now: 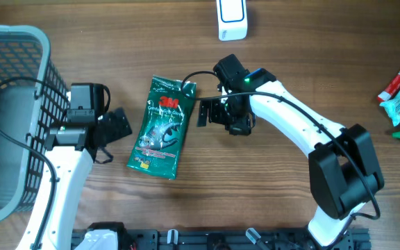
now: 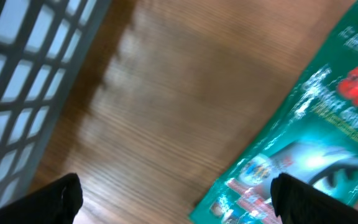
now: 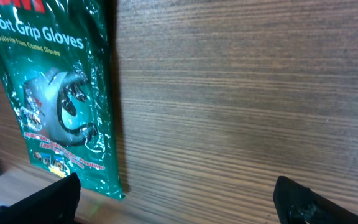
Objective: Scan the item barcode
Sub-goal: 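Reach the right gripper to the green glove pack's right side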
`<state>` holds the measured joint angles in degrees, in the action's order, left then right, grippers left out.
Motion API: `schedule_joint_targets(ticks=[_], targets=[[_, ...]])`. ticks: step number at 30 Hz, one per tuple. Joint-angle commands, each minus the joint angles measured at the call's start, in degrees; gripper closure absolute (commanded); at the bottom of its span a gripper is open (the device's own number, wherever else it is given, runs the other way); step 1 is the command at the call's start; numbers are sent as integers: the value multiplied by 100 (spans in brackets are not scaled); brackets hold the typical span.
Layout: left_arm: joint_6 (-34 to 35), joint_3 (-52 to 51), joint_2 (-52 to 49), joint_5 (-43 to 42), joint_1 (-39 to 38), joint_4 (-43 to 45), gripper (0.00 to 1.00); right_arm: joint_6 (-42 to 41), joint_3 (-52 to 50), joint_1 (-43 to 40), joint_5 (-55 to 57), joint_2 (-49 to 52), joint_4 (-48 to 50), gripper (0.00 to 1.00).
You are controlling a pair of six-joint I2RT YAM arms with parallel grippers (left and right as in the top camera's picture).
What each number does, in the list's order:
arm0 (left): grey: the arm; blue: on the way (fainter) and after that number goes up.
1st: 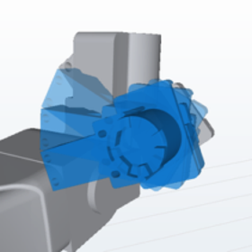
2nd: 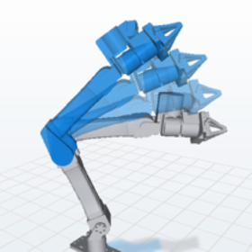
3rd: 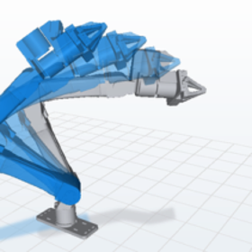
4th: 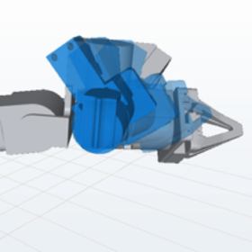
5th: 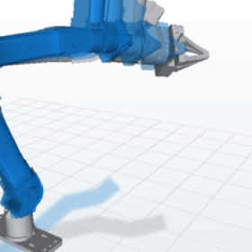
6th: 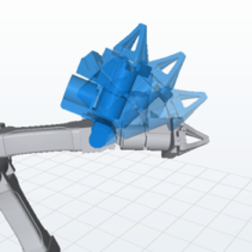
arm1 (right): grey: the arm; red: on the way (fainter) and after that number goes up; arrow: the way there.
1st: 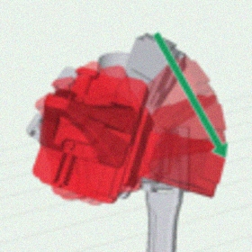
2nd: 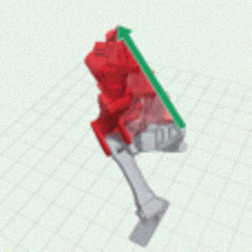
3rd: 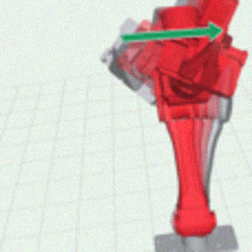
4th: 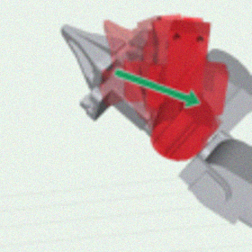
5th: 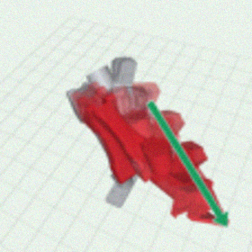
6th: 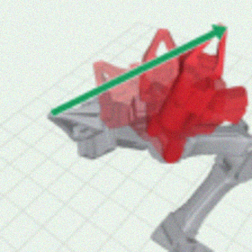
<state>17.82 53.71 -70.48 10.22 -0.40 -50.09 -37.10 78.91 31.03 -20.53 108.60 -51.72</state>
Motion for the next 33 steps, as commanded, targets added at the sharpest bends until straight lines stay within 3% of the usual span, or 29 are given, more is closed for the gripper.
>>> schedule_joint_targets(ticks=[1, 7, 20, 33], targets=[[-70, -26, 39, -1346, 31, 221, 0, -57, 7, -11, 79, -146, -85, 0], [17, -26, -107, -2446, 24, 146, 0, -48, 7, -13, 79, -146, -205, 0], [-72, -358, -1462, -2538, 26, 553, 0, -15, 7, -13, 105, -146, -223, 0], [-24, -903, -1484, -2391, 26, 1565, 0, -39, -302, -13, 122, -144, -61, 0]])
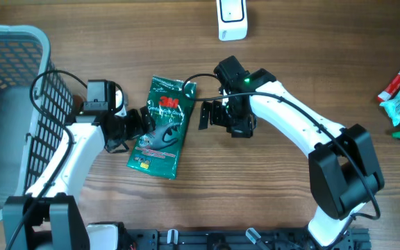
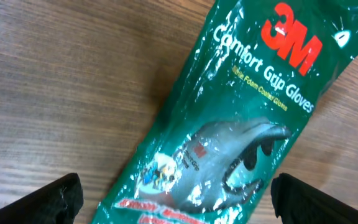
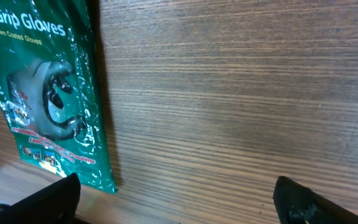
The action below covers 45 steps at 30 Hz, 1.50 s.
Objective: Scan the item barcode
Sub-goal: 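Reach the right gripper to the green glove pack's right side, then grasp the glove pack with both grippers from opposite sides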
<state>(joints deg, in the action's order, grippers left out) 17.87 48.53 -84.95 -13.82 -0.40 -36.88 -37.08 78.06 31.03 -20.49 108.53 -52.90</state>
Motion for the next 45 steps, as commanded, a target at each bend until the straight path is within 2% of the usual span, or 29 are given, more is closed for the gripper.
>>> schedule_joint_targets(ticks=[1, 7, 14, 16, 19, 21, 23, 24, 27, 29, 31, 34, 37, 41, 45], targets=[[-28, -485, -37, 13, 26, 367, 0, -42, -269, -17, 118, -138, 76, 0], [-24, -809, -118, 11, 26, 846, 0, -61, -479, -17, 22, -138, 221, 0], [533, -815, -599, 11, 26, 973, 0, -63, -522, -17, -57, -138, 319, 0], [708, -815, -745, -142, 26, 964, 6, -61, -522, -17, -55, -138, 323, 0], [789, -815, -964, -323, 24, 901, 10, -61, -522, -20, -57, -138, 334, 0], [841, -815, -1143, -332, 24, 874, 23, -57, -522, -17, -57, -138, 328, 0], [979, -817, -1320, -330, 24, 839, 28, -55, -522, -17, -57, -138, 313, 0], [1008, -817, -1585, -332, 24, 748, 43, -57, -522, -17, -59, -138, 275, 0], [1010, -817, -1762, -363, 24, 584, 63, -52, -525, -17, -72, -138, 264, 0], [1008, -817, -1821, -612, 24, 509, 72, -37, -525, -17, -149, -138, 269, 0], [1005, -817, -1821, -739, 24, 463, 95, -39, -525, -17, -251, -138, 275, 0], [1003, -815, -1818, -809, 26, 389, 96, 90, -522, -24, -442, -138, 282, 0], [1001, -800, -1801, -955, 26, 278, 96, 603, -522, -111, -1058, -138, 306, 0], [988, -798, -1602, -1344, 26, 122, 96, 1659, -522, -590, -2461, -138, 487, 0], [955, -798, -1222, -1792, 26, 122, 96, 1926, -551, -1071, -2787, -138, 590, 0]])
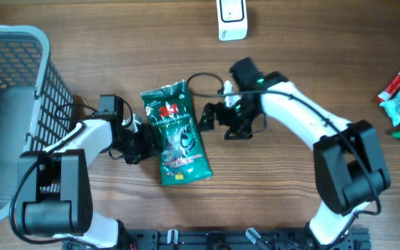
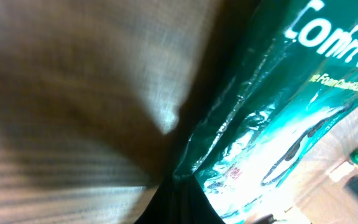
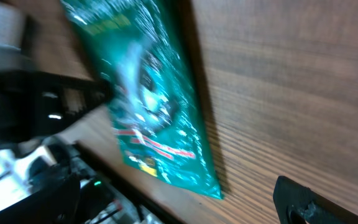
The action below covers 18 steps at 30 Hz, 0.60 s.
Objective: Scan the item barcode
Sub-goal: 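Grasp the glove pack with both grippers from opposite sides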
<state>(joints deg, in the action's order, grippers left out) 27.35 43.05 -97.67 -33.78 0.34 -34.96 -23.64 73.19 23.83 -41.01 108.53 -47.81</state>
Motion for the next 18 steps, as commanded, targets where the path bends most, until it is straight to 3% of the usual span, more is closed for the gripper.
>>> schedule_joint_targets(ticks=[1, 12, 18], targets=[[7, -249, 149, 101, -48, -70, 96, 584, -96, -407, -734, -138, 149, 0], [13, -249, 1023, -719, -48, -87, 96, 79, -1663, -376, -1432, -105, 2391, 0], [17, -249, 1051, -1209, -48, -83, 96, -839, -2500, -295, -1762, -105, 3672, 0]])
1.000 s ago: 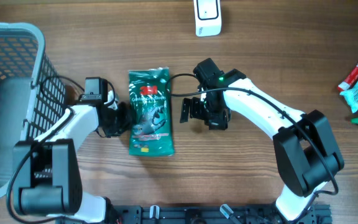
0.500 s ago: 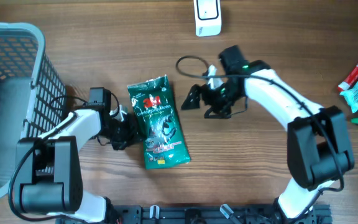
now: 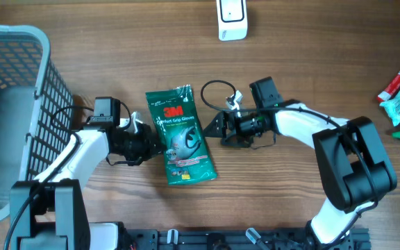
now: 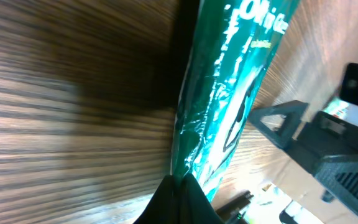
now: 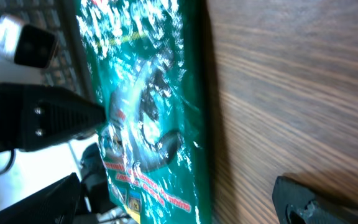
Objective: Scan the item barcode
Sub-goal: 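Grasp the glove pack with both grippers from opposite sides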
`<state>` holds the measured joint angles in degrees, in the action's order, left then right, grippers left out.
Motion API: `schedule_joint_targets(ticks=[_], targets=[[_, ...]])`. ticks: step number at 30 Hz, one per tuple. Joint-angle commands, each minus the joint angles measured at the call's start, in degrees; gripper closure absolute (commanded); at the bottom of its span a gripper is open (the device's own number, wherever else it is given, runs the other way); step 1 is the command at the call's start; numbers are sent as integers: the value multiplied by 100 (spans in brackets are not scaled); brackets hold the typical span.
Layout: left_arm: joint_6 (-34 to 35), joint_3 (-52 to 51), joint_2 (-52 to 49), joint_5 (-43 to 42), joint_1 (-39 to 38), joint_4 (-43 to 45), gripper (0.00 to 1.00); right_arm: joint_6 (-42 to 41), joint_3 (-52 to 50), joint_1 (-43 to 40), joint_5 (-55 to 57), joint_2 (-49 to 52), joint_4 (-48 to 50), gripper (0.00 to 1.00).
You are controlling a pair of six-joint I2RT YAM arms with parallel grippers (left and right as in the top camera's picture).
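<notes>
The green 3M gloves packet [image 3: 181, 135] lies face up at the table's middle. My left gripper [image 3: 151, 144] is shut on its left edge; in the left wrist view the closed fingertips [image 4: 178, 190] pinch the packet [image 4: 229, 93], which shows almost edge-on above a dark shadow. My right gripper [image 3: 214, 128] stands open just off the packet's right edge, its fingers low over the wood. In the right wrist view the packet's printed face [image 5: 148, 106] fills the left half, between the spread fingertips [image 5: 303, 199]. The white scanner [image 3: 232, 17] stands at the far edge. No barcode shows.
A grey wire basket [image 3: 12, 111] fills the left side, close behind my left arm. Small packets and a bottle lie at the right edge. A black cable [image 3: 210, 90] loops near my right wrist.
The packet has shifted a little right and turned more upright in the overhead view. My right gripper has dropped lower and nearer the packet's right edge. My left gripper stays shut on the left edge.
At first both grippers were open, the left beside the basket and the right at the packet's top right corner. Then the left was open over the packet's left side. Later it was shut on that edge and the packet had turned, and now the open right gripper flanks it.
</notes>
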<state>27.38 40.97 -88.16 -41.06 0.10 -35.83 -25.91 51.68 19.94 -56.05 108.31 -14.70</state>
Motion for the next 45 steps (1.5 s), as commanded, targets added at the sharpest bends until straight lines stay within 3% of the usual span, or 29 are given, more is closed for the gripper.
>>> schedule_joint_targets(ticks=[1, 7, 13, 22, 23, 26, 30, 36, 37, 40, 45], targets=[[20, -42, 101, -522, -24, 7, 96, -824, -479, 125, -258, -83, 601, 0], [35, -42, 105, -962, -24, 114, 96, -1700, -951, 337, -339, -83, 1714, 0], [33, -42, 105, -1102, -24, 111, 96, -2459, -979, 492, 20, -83, 1985, 1], [57, -42, 105, -1145, -24, 111, 96, -3178, -979, 503, -450, -83, 2455, 33], [57, -42, 105, -1145, -24, 111, 96, -3281, -979, 509, -446, -83, 2455, 32], [57, -42, 105, -1193, -24, 111, 96, -3320, -979, 614, -295, -83, 2452, 17], [188, -42, 105, -1506, -24, 258, 96, -3471, -981, 820, 125, -81, 2461, 16], [186, -42, 105, -1574, -35, 262, 96, -3694, -981, 839, 164, -81, 2599, 38], [186, -42, 105, -1574, -37, 260, 96, -3707, -981, 839, 162, -81, 2656, 46], [186, -42, 105, -1574, -35, 260, 96, -3486, -981, 839, 164, -81, 2771, 92], [179, -44, 105, -1464, -35, 258, 96, -3099, -979, 782, 153, -118, 2769, 96]])
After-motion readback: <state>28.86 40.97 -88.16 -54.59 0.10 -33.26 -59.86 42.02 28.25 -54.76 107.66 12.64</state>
